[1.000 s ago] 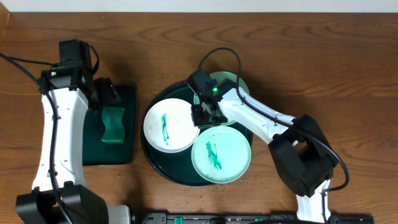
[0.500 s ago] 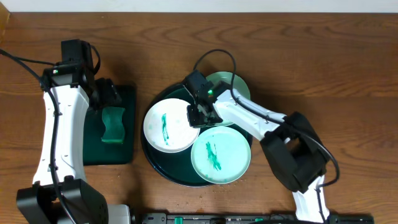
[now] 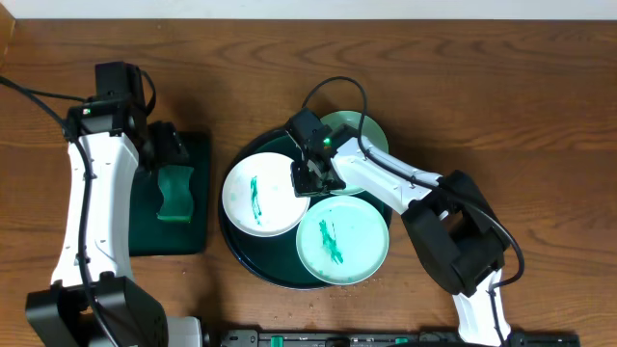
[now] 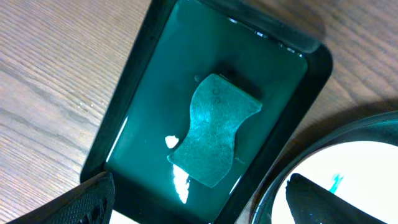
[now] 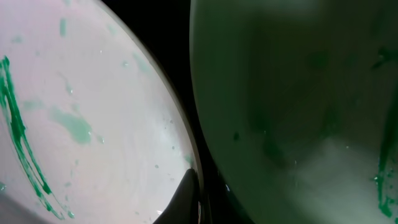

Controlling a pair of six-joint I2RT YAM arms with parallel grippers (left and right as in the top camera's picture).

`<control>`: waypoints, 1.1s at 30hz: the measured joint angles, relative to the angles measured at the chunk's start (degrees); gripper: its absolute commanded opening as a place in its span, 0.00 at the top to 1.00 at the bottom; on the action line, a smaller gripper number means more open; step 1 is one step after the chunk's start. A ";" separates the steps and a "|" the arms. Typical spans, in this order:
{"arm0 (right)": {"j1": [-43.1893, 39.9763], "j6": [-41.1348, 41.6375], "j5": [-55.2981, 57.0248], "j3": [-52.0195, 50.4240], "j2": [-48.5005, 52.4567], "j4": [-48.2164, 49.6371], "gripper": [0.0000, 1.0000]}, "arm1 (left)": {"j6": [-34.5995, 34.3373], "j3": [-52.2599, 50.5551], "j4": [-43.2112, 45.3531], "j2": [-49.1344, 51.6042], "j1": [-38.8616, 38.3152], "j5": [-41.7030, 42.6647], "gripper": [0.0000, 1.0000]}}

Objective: Clean dirty plates on tray and stack at the side
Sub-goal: 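Grasp the green sponge from the left tray with the left gripper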

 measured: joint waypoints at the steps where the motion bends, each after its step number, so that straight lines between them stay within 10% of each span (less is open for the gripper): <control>1: -0.02 -0.07 -0.02 0.00 0.00 0.13 0.99 | 0.02 -0.59 0.37 0.00 0.00 0.00 0.12; 14: -0.11 -1.60 0.04 0.00 0.11 1.33 0.99 | 1.88 -7.45 6.21 3.02 0.00 0.02 0.15; 20: -0.11 -2.05 0.02 0.00 0.11 1.33 0.99 | 5.05 -7.48 7.37 11.74 0.00 1.40 0.46; 28: -0.13 -2.19 0.00 0.00 0.11 1.38 0.99 | 7.02 -7.56 7.41 20.98 0.02 3.23 0.58; 33: -0.13 -2.19 0.00 0.00 0.11 1.40 0.99 | 7.54 -7.54 8.13 22.16 0.26 2.29 0.93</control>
